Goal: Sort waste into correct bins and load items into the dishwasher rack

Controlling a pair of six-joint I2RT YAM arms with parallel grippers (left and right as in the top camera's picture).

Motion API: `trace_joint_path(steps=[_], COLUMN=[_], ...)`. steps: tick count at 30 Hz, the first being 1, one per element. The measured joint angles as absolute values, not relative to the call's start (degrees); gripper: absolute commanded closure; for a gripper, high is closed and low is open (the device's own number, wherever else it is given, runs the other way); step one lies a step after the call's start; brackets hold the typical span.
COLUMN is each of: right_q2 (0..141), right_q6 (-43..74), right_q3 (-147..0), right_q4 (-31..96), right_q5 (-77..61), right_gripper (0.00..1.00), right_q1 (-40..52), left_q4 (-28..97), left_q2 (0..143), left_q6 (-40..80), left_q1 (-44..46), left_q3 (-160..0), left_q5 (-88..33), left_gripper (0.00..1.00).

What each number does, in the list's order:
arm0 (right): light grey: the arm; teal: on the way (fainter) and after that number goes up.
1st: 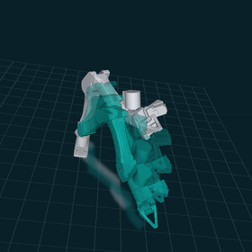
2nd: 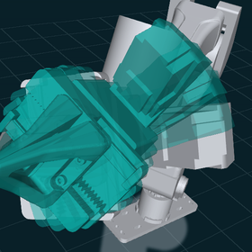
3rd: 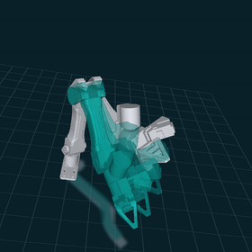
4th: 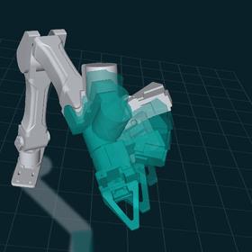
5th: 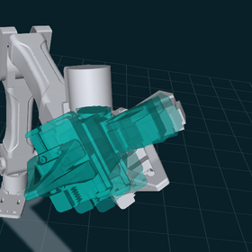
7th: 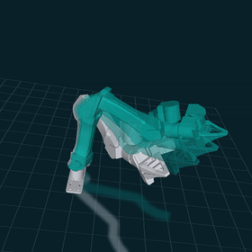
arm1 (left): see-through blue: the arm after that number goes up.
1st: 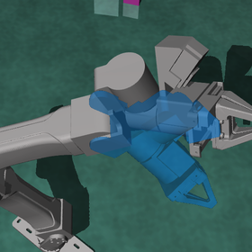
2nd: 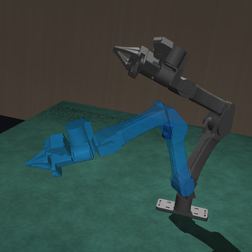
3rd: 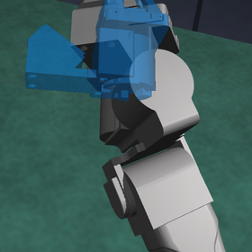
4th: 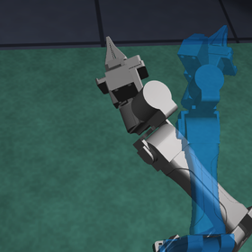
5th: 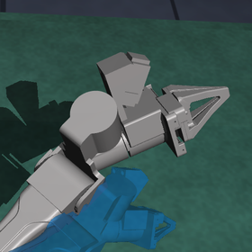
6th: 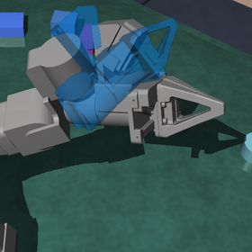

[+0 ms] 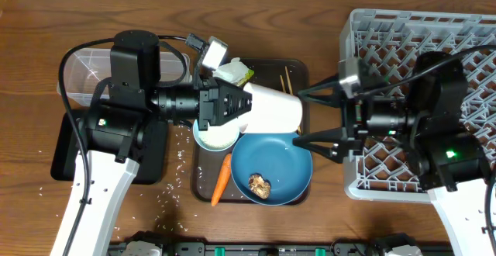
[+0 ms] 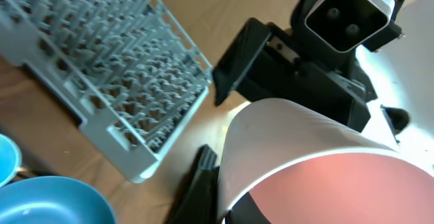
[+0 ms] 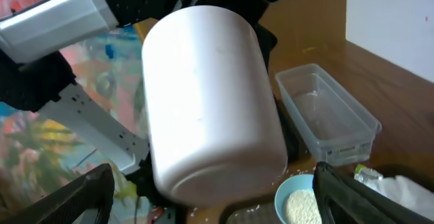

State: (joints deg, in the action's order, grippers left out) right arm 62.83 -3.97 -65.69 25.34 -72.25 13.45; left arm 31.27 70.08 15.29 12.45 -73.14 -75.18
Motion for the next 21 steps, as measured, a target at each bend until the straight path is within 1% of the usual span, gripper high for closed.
trace_joint_path(steps=[2, 5, 8, 10, 11, 13, 14, 16, 17, 18, 20, 21], right_q2=[62.83, 62.85, 62.89, 62.96, 63.00, 63.00, 63.00, 63.00, 63.00, 63.00, 62.72, 62.46], right_q6=[-3.90, -3.66, -3.33, -3.01, -2.70, -2.28, -2.13, -2.02, -2.07, -1.96, -1.87, -1.96], right_q3=[-65.69, -65.69, -65.69, -65.69, -65.71, -65.73, -65.73, -65.76, -65.76, -65.76, -65.76, -65.76], right_q4=[23.94, 21.96, 19.77, 18.74, 18.55, 18.50, 18.57, 19.29, 19.86, 20.60, 22.59, 23.68], right_q5=[-70.48, -68.05, -66.72, -66.46, -66.41, -66.02, -65.95, -65.67, -65.52, -65.41, -65.06, -64.77], right_gripper=[0.14, 0.18, 0.26, 0.40, 0.44, 0.44, 0.45, 0.48, 0.49, 0.49, 0.50, 0.50], right_q1=[15.00, 16.88, 18.28, 19.20, 19.73, 20.23, 20.23, 20.23, 20.23, 20.10, 19.29, 18.55], left_q4=[31.20, 31.09, 30.98, 30.87, 30.83, 30.68, 30.35, 29.34, 29.04, 28.73, 28.29, 28.21], left_q2=[70.08, 70.08, 70.08, 70.08, 70.08, 70.08, 70.08, 70.08, 70.08, 70.08, 70.08, 70.08], left_q6=[15.86, 16.62, 16.88, 16.95, 16.95, 16.95, 16.95, 16.93, 16.97, 17.19, 17.15, 17.28], left_q1=[12.45, 12.47, 12.47, 12.47, 12.40, 12.16, 12.16, 12.16, 12.21, 12.21, 12.21, 12.21], left_q3=[-73.14, -73.14, -73.14, -73.14, -73.14, -73.14, -73.14, -73.14, -73.14, -73.14, -73.14, -73.14], left_q5=[-76.12, -77.32, -78.19, -78.22, -78.26, -78.28, -78.26, -78.13, -77.87, -77.41, -74.91, -73.23], left_gripper=[0.94, 0.94, 0.94, 0.94, 0.94, 0.92, 0.75, 0.65, 0.62, 0.57, 0.43, 0.40])
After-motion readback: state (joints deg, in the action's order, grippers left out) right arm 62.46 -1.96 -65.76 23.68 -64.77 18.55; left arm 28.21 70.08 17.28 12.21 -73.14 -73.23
